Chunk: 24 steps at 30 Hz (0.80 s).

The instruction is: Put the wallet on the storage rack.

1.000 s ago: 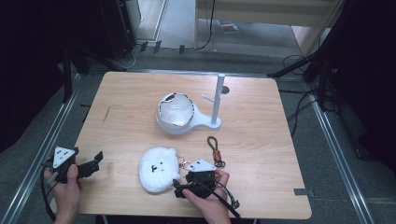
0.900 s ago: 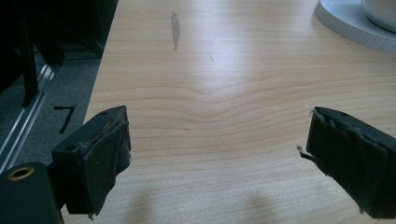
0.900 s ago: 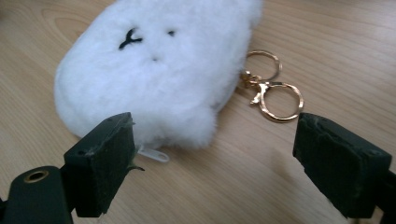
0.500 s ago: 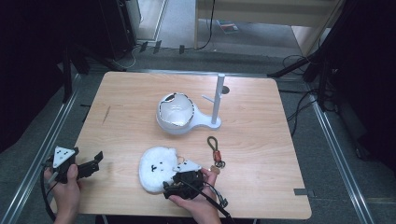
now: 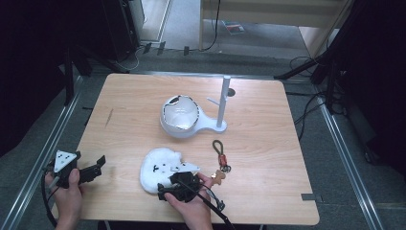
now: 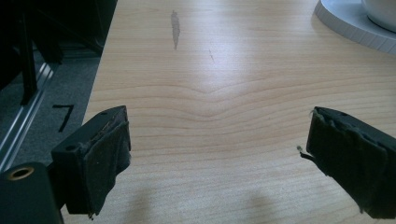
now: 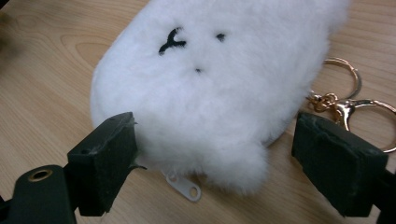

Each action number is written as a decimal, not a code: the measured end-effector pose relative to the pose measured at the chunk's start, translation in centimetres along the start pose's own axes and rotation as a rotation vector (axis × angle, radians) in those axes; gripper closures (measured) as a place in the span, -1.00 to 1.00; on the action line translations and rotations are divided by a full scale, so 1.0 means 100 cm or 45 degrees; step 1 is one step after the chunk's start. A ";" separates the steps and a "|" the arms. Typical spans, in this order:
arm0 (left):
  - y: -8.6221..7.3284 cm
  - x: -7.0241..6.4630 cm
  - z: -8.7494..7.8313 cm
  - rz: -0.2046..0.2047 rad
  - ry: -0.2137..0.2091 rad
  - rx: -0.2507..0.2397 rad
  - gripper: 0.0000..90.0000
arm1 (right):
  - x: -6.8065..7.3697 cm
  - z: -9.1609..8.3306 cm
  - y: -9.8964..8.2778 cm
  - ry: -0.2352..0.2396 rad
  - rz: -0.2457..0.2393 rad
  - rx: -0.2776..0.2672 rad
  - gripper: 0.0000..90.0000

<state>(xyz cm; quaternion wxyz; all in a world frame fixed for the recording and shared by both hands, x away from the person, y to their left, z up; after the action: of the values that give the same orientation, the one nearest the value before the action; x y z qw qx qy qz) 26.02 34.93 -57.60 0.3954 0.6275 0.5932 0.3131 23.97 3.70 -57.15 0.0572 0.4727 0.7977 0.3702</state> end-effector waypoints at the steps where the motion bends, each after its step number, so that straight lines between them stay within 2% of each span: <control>1: 0.000 0.000 0.000 -0.001 -0.002 -0.001 -0.85 | 0.001 0.001 0.000 0.004 0.008 -0.001 -0.70; 4: 0.000 0.000 0.000 -0.002 -0.002 -0.001 -0.85 | 0.002 0.002 0.001 0.016 0.042 -0.011 -0.71; 6: 0.000 0.000 0.000 0.000 -0.001 0.000 -0.85 | 0.002 0.005 0.002 -0.019 0.073 -0.028 -0.73; 8: 0.000 0.000 0.000 0.000 0.001 0.001 -0.85 | 0.002 0.008 0.003 -0.028 0.095 -0.034 -0.78; 10: 0.000 0.000 0.000 0.000 0.000 0.001 -0.85 | 0.002 0.009 0.003 -0.032 0.096 -0.039 -0.80; 11: 0.000 0.000 0.000 0.001 0.001 0.002 -0.85 | 0.003 0.013 0.005 -0.058 0.095 -0.062 -0.77; 13: 0.000 0.000 0.000 0.001 0.001 0.003 -0.85 | 0.003 0.014 0.005 -0.069 0.090 -0.072 -0.75; 14: 0.000 0.000 0.000 0.001 0.001 0.003 -0.85 | 0.004 0.016 0.005 -0.089 0.083 -0.077 -0.74; 15: 0.000 0.000 0.000 0.001 0.001 0.003 -0.85 | 0.005 0.018 0.004 -0.136 0.048 -0.091 -0.69; 16: 0.000 0.000 0.000 -0.001 0.001 0.002 -0.85 | 0.005 0.018 0.004 -0.136 0.048 -0.091 -0.69; 17: 0.000 0.000 0.000 0.000 0.002 0.004 -0.85 | 0.007 0.019 0.003 -0.165 0.026 -0.090 -0.67; 19: 0.000 0.000 0.000 0.001 0.003 0.006 -0.85 | 0.011 0.020 0.003 -0.194 -0.011 -0.081 -0.51; 24: 0.000 0.000 0.001 0.002 0.005 0.006 -0.84 | 0.018 0.021 0.003 -0.166 -0.087 -0.086 -0.04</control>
<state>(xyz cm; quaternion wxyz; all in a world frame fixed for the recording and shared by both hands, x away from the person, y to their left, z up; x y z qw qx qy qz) 26.08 34.89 -57.63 0.3924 0.6283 0.5941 0.3134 24.13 6.36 -58.03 0.1375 0.4660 0.7950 0.3633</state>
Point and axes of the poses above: each handheld gripper's, and its own axes: z roughly forward along the jaws, y roughly out of its top, x roughly to its left, the point moved 5 cm from there along z, roughly forward along the jaws
